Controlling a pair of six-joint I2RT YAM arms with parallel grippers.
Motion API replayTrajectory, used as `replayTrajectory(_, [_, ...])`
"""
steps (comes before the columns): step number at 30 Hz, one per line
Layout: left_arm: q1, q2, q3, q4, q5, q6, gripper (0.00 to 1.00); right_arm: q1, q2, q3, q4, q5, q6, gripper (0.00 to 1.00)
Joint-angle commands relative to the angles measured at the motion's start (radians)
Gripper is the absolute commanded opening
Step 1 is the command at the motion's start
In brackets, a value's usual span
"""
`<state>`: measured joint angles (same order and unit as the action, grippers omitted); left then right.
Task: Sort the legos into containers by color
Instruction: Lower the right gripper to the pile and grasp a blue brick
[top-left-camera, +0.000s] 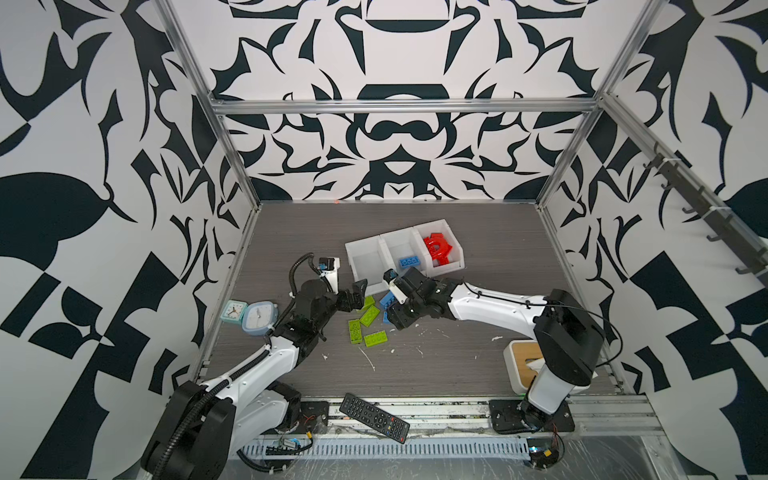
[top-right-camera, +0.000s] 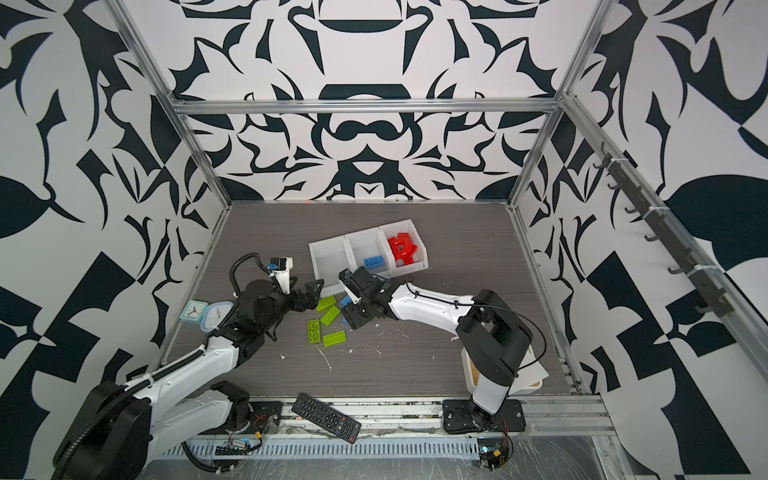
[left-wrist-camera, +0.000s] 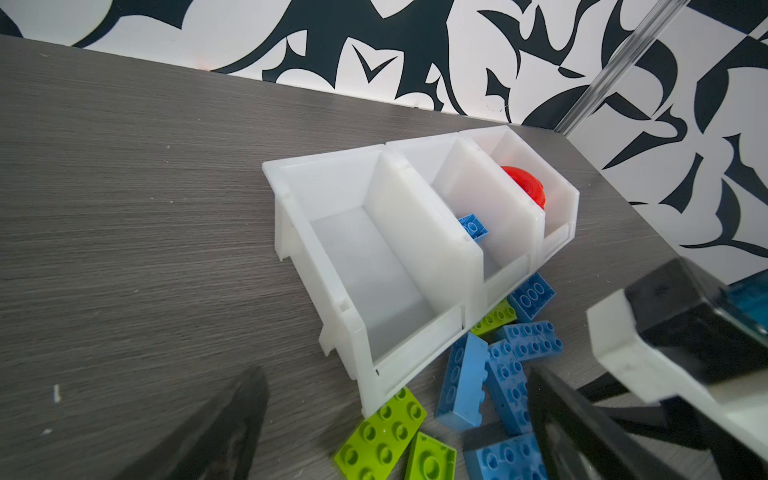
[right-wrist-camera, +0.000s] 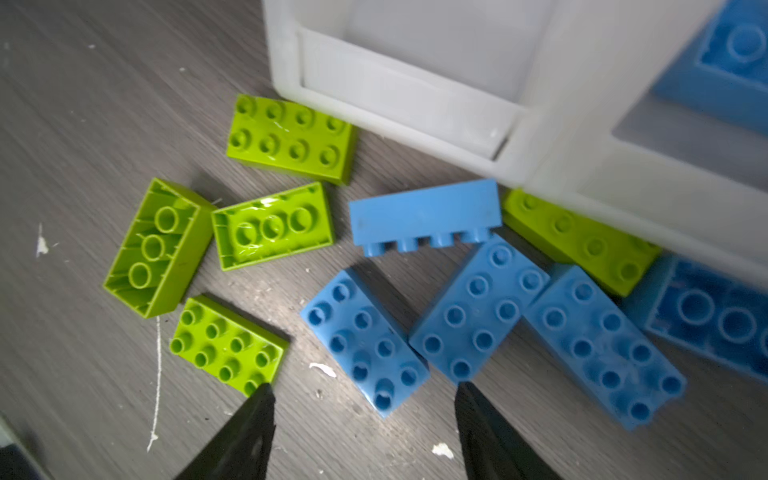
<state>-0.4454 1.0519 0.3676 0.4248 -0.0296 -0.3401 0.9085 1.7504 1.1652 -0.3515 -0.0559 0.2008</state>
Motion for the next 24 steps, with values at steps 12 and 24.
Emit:
replayTrajectory(12, [-0.003, -0.063, -0.018, -0.004, -0.079, -0.021, 1.00, 0.021, 0.174, 0.185, -0.087, -0.027, -0.194, 0.63])
replayTrajectory(24, [-0.002, -0.054, -0.015, -0.001, -0.076, -0.022, 1.00, 0.020, 0.201, 0.160, -0.126, 0.024, -0.220, 0.57])
